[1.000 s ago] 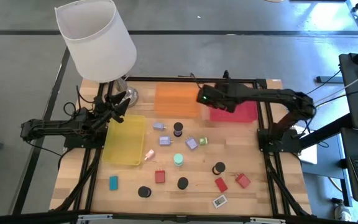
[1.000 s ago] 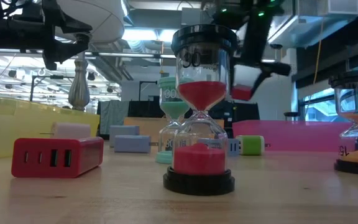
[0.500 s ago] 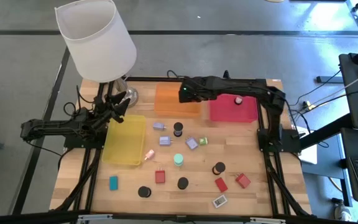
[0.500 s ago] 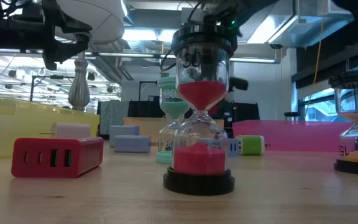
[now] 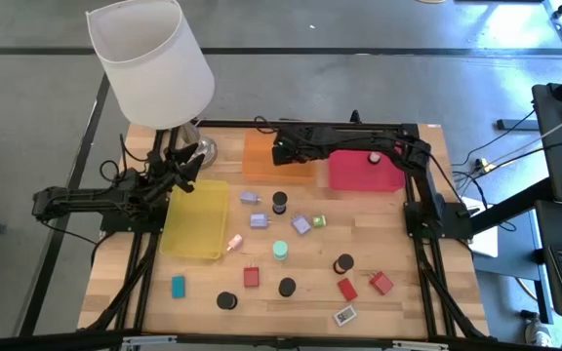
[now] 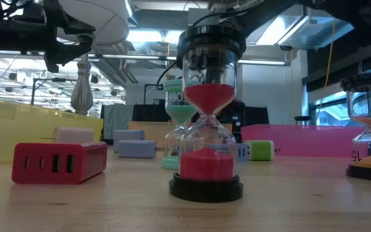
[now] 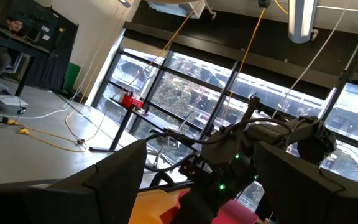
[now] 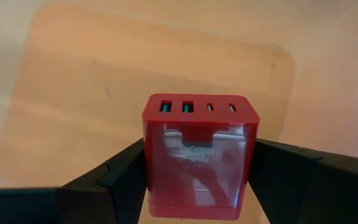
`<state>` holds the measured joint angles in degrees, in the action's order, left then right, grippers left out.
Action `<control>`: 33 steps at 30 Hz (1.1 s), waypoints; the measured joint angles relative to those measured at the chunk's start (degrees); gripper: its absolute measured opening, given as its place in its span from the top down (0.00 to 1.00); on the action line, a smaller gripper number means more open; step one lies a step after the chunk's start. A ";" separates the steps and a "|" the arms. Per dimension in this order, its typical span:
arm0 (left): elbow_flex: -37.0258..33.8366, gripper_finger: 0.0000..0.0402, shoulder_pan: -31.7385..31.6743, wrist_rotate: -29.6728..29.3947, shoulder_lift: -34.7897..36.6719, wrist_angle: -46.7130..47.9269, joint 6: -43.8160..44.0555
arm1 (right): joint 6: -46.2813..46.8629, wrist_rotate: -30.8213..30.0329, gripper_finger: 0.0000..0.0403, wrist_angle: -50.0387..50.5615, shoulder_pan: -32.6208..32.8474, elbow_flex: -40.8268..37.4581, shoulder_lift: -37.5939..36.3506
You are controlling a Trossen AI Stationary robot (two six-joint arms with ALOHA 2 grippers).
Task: Pick & Place Office items
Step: Put the top red charger adapter into the orange bin, then put the green charger adapter into the orange bin
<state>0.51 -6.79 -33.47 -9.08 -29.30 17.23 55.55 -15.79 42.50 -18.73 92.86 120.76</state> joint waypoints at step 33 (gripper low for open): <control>0.00 0.27 0.00 0.00 -0.01 0.00 0.00 | -0.44 -0.77 0.02 18.99 3.14 9.85 -2.79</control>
<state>0.51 -6.79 -33.47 -9.09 -29.30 17.23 55.11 -16.56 61.49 -15.59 102.71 117.97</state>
